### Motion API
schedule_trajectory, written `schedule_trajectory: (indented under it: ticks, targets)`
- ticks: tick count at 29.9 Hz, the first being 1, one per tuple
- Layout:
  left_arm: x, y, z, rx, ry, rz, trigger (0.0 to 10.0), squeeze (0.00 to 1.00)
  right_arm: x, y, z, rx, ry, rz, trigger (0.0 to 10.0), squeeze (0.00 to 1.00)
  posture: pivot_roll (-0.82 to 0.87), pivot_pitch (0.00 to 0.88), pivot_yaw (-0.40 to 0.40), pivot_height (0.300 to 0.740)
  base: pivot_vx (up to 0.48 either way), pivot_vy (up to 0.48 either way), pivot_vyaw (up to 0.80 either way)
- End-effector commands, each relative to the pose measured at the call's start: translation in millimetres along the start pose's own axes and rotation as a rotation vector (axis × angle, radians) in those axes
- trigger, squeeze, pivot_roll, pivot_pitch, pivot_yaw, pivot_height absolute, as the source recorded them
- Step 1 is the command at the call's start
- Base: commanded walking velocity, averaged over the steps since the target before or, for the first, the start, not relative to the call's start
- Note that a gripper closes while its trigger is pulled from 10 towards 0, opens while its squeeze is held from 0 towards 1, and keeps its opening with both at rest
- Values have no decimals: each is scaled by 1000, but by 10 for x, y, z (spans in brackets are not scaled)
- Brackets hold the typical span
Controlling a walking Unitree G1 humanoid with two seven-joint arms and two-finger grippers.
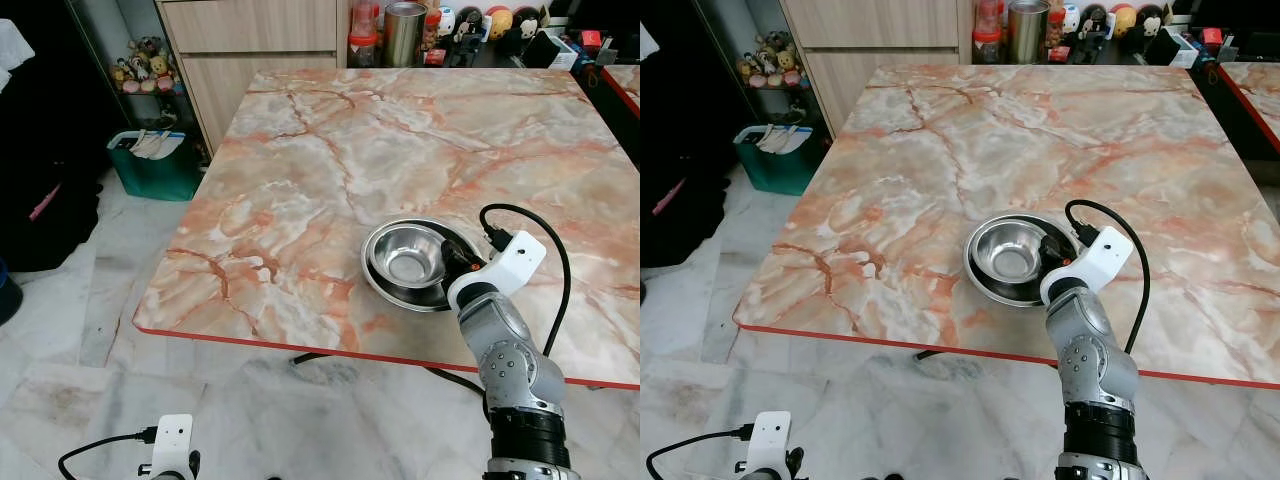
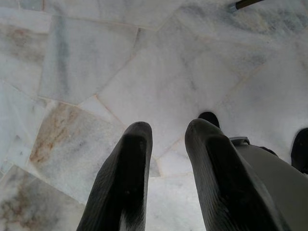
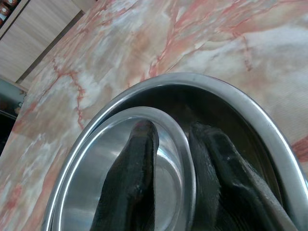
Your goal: Setting the table
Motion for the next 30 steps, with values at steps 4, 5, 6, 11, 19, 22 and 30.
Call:
schedule_trajectory:
  ticks: [4,5,6,11,19,22,30]
  targets:
    - [-86,-18,87,18,-12,30,10000,0,117,-6,81,22,-25,-31,10000,0,-41,121,46,740,0,0,0]
    - [-79,-17,85,18,-15,28,10000,0,134,-9,97,27,-36,-35,10000,0,-41,121,46,740,0,0,0]
    - [-75,-16,83,17,-16,26,10000,0,146,-10,104,29,-40,-38,10000,0,-41,121,46,740,0,0,0]
    - [-64,-13,75,15,-20,23,10000,0,207,-13,110,29,-113,-55,10000,0,-41,121,46,740,0,0,0]
    - [-46,-10,67,18,-23,16,10000,0,526,-65,266,74,-371,-220,10000,0,-51,117,46,740,0,0,0]
    - [-42,-9,55,17,-22,14,10000,0,514,-91,304,92,-477,-276,10000,0,-45,121,42,740,0,0,0]
    - [-34,-6,42,16,-18,13,10000,0,588,-195,594,211,-626,-411,10000,0,-49,132,43,740,0,0,0]
Point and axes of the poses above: a point about 5 cm out from each wrist's last joint towards the gripper, its own y axis pointing out of the wrist towards the gripper, its own x axis along the axis of the wrist's last joint, z = x × y, the point moved 5 cm from there along y, pointing out of the wrist towards the gripper, and after that the axes turned 2 degrees about -y, right-handed, at the moved point
